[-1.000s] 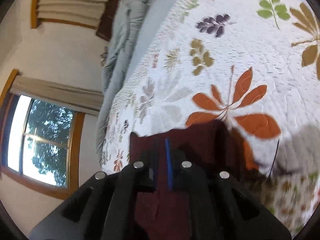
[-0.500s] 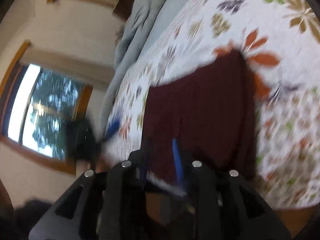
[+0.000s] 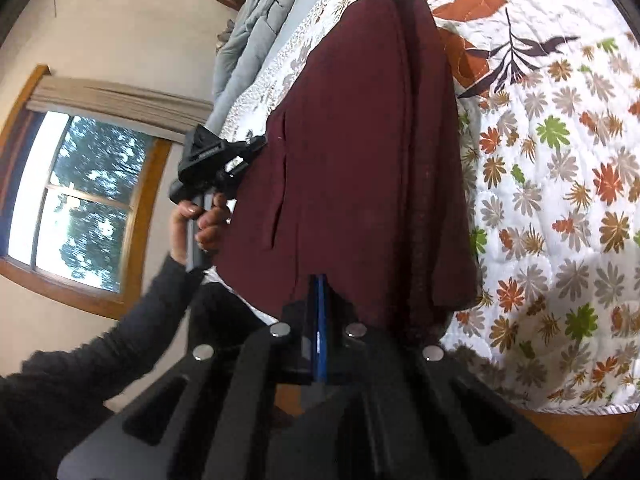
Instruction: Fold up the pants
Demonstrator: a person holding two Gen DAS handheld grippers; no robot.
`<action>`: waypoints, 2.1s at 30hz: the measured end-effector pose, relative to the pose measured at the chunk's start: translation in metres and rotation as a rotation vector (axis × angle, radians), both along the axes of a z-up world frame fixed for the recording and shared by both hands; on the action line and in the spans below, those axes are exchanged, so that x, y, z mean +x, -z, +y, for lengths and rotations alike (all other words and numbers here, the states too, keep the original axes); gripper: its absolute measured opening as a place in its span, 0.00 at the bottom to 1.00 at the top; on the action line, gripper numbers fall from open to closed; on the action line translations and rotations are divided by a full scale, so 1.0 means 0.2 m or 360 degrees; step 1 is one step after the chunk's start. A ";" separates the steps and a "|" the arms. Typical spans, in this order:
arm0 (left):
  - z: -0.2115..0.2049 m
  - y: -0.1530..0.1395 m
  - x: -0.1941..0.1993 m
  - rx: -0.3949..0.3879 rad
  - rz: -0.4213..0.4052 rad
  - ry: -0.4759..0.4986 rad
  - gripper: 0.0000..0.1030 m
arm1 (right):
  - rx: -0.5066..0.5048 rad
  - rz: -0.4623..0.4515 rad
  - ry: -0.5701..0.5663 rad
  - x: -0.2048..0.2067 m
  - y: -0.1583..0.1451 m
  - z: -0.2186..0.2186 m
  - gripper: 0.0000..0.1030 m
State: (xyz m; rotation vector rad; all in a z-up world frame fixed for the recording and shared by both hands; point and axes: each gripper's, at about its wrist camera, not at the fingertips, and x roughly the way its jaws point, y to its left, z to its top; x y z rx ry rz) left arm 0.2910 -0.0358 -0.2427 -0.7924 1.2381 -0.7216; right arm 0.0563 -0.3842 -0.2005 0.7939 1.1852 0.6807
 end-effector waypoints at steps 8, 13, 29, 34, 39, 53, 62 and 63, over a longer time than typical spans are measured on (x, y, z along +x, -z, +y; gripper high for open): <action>0.02 -0.37 -0.29 -0.0269 -0.0389 -0.0001 0.52 | 0.0151 -0.0148 0.0202 0.21 -0.33 -0.14 0.19; -0.02 -0.25 -0.54 -0.0427 -0.0314 0.0079 0.52 | 0.0295 -0.0043 0.0326 0.55 -0.18 -0.18 0.19; 0.05 -0.09 -0.57 -0.0408 -0.0136 0.0032 0.57 | -0.0049 -0.0008 -0.0014 0.33 -0.25 0.16 0.23; 0.20 -0.24 -0.55 -0.0332 -0.0221 -0.0088 0.72 | -0.0215 0.0129 0.0074 0.21 -0.12 0.01 0.00; 0.30 -0.35 -0.47 -0.0261 -0.0291 -0.0123 0.73 | -0.0279 -0.0045 0.0170 0.05 -0.35 -0.03 0.49; 0.15 -0.25 -0.54 -0.0212 -0.0232 -0.0004 0.73 | -0.0183 0.0289 0.0457 -0.07 -0.17 -0.11 0.19; 0.06 -0.32 -0.62 -0.0274 -0.0333 0.0070 0.73 | -0.0334 0.0233 0.0384 -0.09 -0.13 -0.07 0.36; 0.04 -0.35 -0.64 -0.0292 -0.0353 0.0112 0.73 | -0.0340 0.0213 0.0397 -0.10 -0.18 -0.09 0.36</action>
